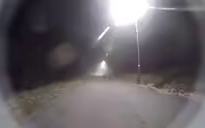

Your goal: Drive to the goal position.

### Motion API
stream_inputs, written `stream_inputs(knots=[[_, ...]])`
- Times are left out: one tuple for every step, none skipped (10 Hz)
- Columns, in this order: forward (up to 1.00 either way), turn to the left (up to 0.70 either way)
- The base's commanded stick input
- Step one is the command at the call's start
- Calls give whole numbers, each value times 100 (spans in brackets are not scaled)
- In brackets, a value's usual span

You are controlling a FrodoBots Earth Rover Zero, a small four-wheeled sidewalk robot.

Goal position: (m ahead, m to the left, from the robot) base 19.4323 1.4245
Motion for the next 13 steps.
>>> stream_inputs(knots=[[95, 3], [95, 3], [95, 3], [95, 3], [95, 3], [95, 3], [95, 3], [95, 3], [95, 3], [95, 3], [95, 3], [95, 3], [94, 5]])
